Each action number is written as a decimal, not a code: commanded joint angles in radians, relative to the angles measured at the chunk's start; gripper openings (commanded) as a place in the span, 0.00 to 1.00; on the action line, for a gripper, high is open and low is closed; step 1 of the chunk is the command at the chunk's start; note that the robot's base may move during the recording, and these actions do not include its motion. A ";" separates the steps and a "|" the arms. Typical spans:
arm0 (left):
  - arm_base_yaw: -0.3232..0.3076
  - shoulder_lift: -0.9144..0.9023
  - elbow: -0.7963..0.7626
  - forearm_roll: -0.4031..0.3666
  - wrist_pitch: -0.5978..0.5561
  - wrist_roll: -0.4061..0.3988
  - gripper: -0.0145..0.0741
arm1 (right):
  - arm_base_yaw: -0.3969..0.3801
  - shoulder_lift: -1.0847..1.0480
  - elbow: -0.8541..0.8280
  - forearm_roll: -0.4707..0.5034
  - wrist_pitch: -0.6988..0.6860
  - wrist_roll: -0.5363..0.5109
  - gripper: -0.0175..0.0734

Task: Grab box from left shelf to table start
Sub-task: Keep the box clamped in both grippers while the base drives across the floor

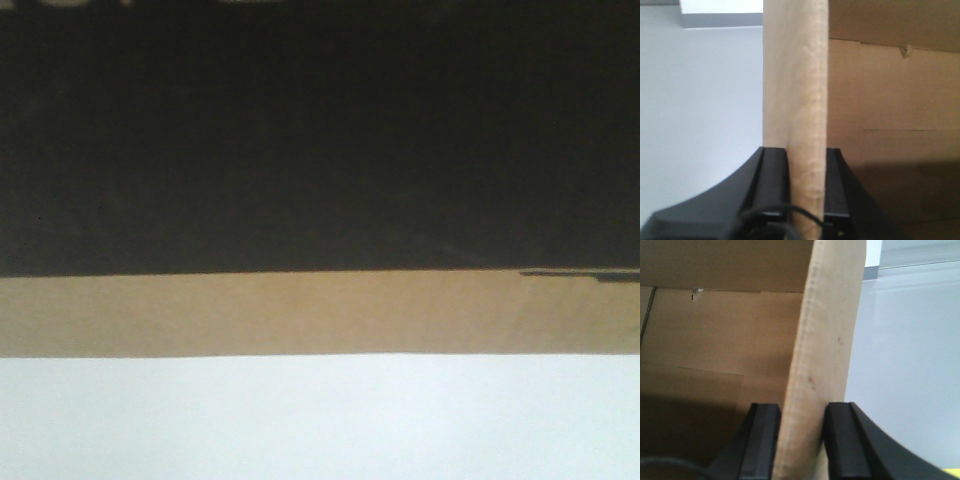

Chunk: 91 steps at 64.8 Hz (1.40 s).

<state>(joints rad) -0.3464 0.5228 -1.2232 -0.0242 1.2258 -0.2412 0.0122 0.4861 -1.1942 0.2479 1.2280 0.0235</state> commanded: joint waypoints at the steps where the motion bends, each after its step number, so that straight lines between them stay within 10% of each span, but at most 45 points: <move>1: -0.005 -0.007 -0.043 -0.066 -0.192 -0.021 0.05 | -0.007 0.014 -0.022 -0.086 -0.121 -0.011 0.25; 91: -0.005 -0.007 -0.043 -0.068 -0.215 -0.021 0.05 | -0.007 0.017 -0.022 -0.086 -0.121 -0.011 0.25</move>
<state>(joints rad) -0.3464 0.5225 -1.2232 -0.0219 1.2175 -0.2408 0.0122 0.4861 -1.1942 0.2515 1.2280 0.0216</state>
